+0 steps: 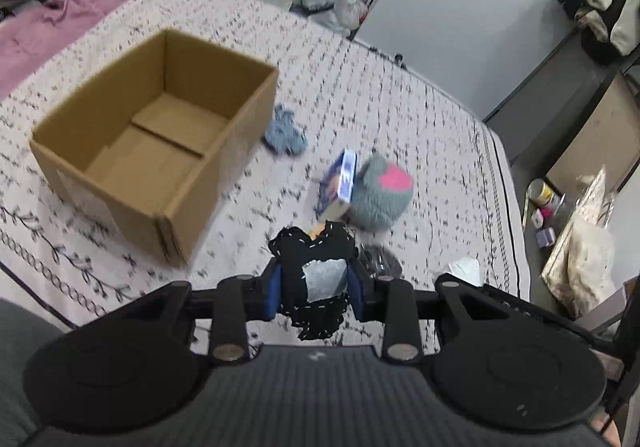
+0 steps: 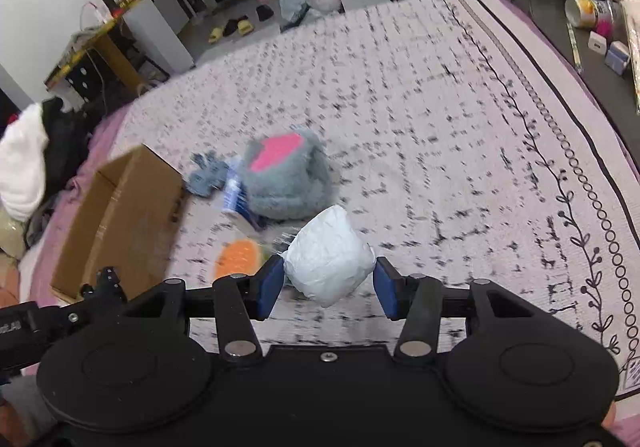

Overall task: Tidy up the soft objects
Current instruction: 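Carry the heart plush into the box with the left tool while the right drops the ball in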

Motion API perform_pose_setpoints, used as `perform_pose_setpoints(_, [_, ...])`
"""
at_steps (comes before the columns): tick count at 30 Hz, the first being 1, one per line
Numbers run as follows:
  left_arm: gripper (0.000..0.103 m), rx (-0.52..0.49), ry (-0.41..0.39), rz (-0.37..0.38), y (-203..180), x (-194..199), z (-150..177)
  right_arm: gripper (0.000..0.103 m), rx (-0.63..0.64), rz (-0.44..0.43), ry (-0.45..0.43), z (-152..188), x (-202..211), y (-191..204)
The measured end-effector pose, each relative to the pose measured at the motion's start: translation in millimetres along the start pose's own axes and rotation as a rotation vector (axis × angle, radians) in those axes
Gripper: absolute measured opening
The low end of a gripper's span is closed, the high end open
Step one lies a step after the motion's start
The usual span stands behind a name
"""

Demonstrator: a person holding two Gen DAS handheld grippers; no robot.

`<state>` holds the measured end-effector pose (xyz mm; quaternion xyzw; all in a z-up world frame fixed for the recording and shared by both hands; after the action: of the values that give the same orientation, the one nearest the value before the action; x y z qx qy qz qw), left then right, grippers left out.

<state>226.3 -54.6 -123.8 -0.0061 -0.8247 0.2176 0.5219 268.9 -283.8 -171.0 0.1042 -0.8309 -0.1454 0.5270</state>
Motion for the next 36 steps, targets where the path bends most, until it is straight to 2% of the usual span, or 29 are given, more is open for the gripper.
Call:
perform_pose_setpoints(10, [0.033,0.050,-0.060,0.017,41,30,-32,0.048,0.004,-0.068,-0.068,-12,19,56])
perform_pose_setpoints(21, [0.033,0.089,-0.099,0.031,83,47,-66,0.048,0.064,-0.116,-0.060,-13,20,114])
perform_pose_setpoints(31, [0.033,0.167,-0.100,0.008,122,38,-89,0.048,0.102,-0.144,-0.052,-15,14,153])
perform_pose_setpoints(36, [0.034,0.197,-0.071,-0.012,139,24,-95,0.048,0.110,-0.154,-0.036,-15,5,166])
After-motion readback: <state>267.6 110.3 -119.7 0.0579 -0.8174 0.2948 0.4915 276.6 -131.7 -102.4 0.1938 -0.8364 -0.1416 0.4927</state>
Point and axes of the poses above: each gripper's, at about its wrist camera, not at the fingertips, and x roughly against the way its jaws point, y to its left, z to its underside, the point moved 3 cm from there along -x, roughly the way its jaws point, and after that the axes turned 8 degrees about y, right-handed, at the moved point
